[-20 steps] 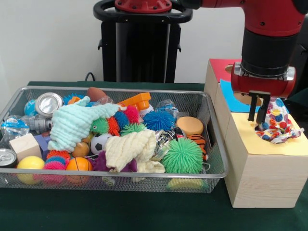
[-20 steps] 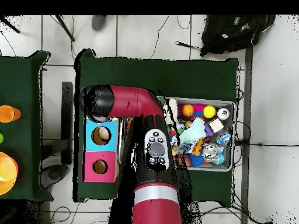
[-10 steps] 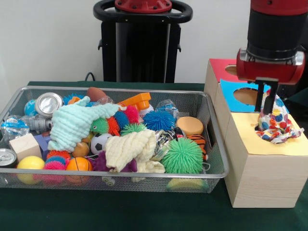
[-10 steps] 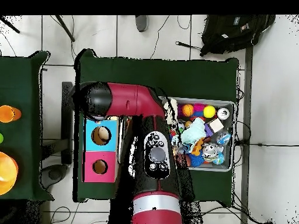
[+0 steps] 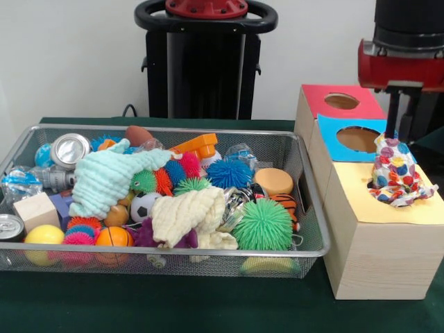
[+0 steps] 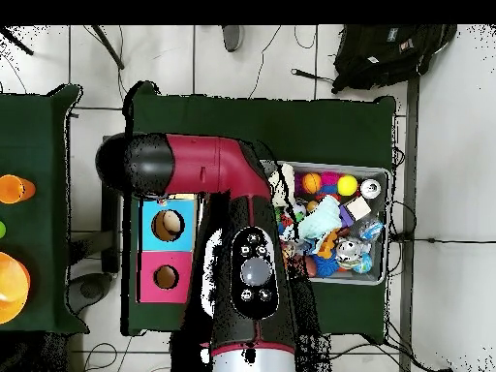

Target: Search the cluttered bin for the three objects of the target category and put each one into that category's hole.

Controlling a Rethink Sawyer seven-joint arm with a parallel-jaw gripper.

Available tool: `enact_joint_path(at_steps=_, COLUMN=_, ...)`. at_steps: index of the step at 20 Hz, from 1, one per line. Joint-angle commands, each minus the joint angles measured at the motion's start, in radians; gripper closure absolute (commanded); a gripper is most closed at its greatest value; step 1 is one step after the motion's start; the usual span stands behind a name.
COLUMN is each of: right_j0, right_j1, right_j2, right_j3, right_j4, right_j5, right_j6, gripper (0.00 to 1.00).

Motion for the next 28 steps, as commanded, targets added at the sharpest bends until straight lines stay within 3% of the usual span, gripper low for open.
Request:
enact_joint_path(at_steps=1, right_j0=-0.016, right_j1=-0.049, right_j2=0.024, right_j3=0.165, right_j4=-0.004, right_j5=0.055, right_j6=0.064, gripper=1.00)
enact_joint_path(at_steps=8, right_j0=-0.041, right_j1=-0.092, right_j2=0.034, right_j3=0.273, right_j4=-0.024, right_j5=-0.010, right_j6=0.013, gripper=1.00)
enact_joint_path(at_steps=23, right_j0=-0.065, right_j1=-0.103, right_j2=0.034, right_j3=0.329, right_j4=-0.043, right_j5=-0.014, right_j6=0.022, gripper=1.00)
enact_joint_path(at_steps=28, right_j0=-0.059, right_j1=-0.113, right_j2=0.033, right_j3=0.382, right_j4=-0.041, right_j5=-0.063, right_j6=0.041, gripper=1.00)
